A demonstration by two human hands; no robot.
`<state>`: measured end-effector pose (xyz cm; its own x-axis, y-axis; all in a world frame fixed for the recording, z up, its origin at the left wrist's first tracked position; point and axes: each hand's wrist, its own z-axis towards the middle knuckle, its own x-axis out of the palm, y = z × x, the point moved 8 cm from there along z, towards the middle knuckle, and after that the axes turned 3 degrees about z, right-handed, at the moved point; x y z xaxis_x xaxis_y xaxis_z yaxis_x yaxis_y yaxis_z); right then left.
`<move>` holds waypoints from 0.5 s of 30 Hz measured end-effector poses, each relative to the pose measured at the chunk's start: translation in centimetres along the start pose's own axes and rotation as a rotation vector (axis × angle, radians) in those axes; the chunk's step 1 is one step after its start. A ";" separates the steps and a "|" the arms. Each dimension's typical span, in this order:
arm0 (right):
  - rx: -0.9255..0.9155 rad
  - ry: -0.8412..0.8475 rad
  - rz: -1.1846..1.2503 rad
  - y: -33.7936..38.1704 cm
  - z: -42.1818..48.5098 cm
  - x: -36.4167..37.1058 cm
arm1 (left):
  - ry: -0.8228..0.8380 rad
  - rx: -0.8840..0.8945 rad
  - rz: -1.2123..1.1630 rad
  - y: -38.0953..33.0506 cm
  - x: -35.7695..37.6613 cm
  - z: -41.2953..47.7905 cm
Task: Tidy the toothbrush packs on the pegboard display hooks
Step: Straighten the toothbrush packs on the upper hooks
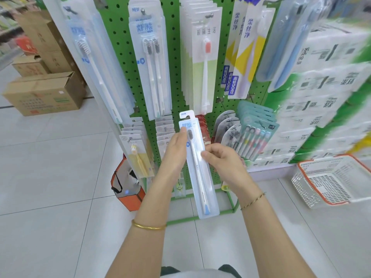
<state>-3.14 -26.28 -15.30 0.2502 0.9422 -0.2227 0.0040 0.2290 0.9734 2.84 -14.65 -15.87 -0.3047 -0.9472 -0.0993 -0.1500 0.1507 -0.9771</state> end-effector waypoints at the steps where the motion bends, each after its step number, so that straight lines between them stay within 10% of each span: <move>1: -0.003 -0.011 0.007 0.0 0.0 -0.2 | -0.005 0.039 0.046 -0.2 0.3 -0.3; 15: 0.150 -0.200 0.167 -3.3 0.0 -3.0 | 0.394 0.103 0.306 2.8 3.6 -2.4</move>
<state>-3.87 -29.83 -17.83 0.4454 0.8934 -0.0586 0.0861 0.0223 0.9960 -0.90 -17.00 -18.49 -0.6550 -0.6822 -0.3248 0.0890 0.3573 -0.9297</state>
